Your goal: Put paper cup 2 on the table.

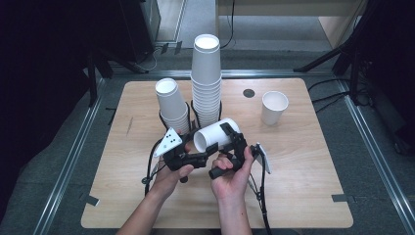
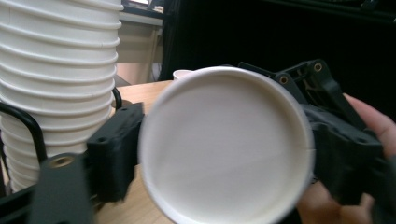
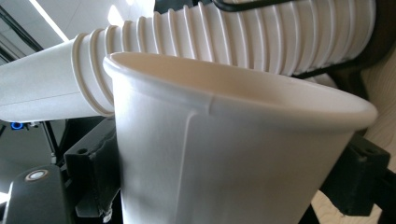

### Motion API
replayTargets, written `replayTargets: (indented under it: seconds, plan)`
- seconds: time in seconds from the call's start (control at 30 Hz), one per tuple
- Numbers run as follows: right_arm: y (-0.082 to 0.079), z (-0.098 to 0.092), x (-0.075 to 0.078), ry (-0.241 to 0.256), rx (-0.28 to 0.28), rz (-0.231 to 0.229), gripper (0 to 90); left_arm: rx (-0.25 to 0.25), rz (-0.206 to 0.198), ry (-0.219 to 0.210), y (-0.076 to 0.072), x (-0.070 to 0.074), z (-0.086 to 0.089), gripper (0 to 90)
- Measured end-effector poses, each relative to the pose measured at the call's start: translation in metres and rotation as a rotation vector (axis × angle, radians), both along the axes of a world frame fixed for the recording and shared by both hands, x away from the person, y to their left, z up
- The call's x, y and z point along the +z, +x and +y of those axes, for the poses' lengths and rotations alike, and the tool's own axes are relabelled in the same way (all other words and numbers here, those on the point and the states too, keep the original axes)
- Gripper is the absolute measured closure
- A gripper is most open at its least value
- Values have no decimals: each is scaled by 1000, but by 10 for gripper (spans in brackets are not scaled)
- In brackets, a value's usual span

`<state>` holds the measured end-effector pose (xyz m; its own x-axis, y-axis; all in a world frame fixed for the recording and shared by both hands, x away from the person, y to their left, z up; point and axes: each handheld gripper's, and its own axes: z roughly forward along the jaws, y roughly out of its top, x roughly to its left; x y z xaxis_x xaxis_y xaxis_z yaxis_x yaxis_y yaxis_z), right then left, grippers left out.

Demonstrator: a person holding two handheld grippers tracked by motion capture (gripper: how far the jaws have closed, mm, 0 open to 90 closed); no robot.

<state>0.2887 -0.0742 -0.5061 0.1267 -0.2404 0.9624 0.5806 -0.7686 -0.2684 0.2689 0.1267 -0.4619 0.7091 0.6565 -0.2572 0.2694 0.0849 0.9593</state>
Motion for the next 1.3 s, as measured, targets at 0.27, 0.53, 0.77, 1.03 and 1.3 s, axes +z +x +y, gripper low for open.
replayTargets:
  seconds: [0.27,0.53,0.77,1.03,1.3]
  plan:
    - [-2,-9,8,-122,-75,-60,140,18,15,-18,-1,4,2,6]
    - [-4,-21,18,-286,-154,-121,142,23,36,12,0,7,7,2]
    - [-8,-37,31,-500,-237,-208,144,45,56,33,0,7,11,2]
    - [-10,-52,42,-713,-282,-271,144,54,64,28,0,10,11,2]
    - [-9,-57,56,-960,-330,-370,144,69,63,33,0,14,14,3]
